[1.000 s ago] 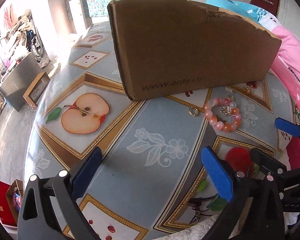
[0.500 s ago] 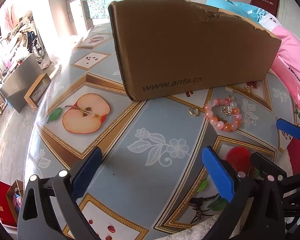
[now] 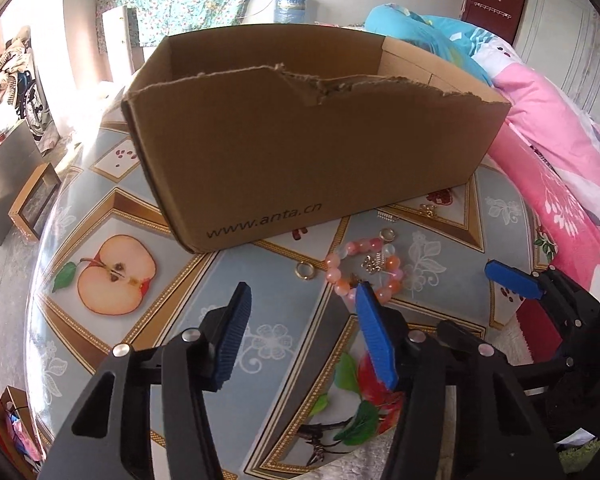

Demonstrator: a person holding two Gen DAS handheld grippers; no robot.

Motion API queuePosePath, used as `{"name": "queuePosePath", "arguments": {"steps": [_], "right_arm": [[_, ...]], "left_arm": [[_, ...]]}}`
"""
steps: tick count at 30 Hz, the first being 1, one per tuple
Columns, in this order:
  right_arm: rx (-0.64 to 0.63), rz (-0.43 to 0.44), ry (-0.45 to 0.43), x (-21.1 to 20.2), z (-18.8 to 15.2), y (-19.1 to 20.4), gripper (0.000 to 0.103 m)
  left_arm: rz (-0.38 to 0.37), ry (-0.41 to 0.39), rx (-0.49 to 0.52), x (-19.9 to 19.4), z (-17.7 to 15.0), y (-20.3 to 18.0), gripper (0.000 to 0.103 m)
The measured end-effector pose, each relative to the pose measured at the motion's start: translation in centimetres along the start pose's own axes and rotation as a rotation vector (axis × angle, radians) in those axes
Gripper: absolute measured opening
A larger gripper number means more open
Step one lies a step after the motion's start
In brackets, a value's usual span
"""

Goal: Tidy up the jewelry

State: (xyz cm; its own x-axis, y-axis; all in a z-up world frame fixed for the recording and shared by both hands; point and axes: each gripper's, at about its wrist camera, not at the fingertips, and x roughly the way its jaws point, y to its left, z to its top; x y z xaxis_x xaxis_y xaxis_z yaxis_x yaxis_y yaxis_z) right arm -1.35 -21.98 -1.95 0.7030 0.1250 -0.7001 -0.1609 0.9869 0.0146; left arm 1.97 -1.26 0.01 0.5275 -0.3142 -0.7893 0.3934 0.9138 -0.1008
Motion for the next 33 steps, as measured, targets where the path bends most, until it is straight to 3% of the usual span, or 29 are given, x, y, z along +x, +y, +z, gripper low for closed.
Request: {"name": "queuePosePath", "arguments": {"steps": [4,10,20,25,33], "right_arm": [[-0.008,0.013,-0.026,-0.2,-0.2,-0.4,0.074],[-0.012,0.022,-0.055,-0.6,-1.0,-0.4,0.074],[-0.017,0.035,-0.069,-0.9,-1.0,-0.5,0.074],[-0.017,0.037,-0.073,-0.9,-0.9,-0.8,0.075],[-0.019,0.039,-0.077,-0.8,-0.8,-1.0,0.075]], "left_arm": [[-0.022,0.034,0.022,1.1,0.9,-1.1,0.032],[-0.019,0.087,0.011,2.8,1.7,-1.1,0.017],[0.004,0.129,0.028,3.6,2.3,-1.9,0.014],[-0.004,0.113,0.02,3.6,2.7,-2.3,0.009],[-0.132,-0.003,0.03,0.4,3.8,-3.2,0.009]]}}
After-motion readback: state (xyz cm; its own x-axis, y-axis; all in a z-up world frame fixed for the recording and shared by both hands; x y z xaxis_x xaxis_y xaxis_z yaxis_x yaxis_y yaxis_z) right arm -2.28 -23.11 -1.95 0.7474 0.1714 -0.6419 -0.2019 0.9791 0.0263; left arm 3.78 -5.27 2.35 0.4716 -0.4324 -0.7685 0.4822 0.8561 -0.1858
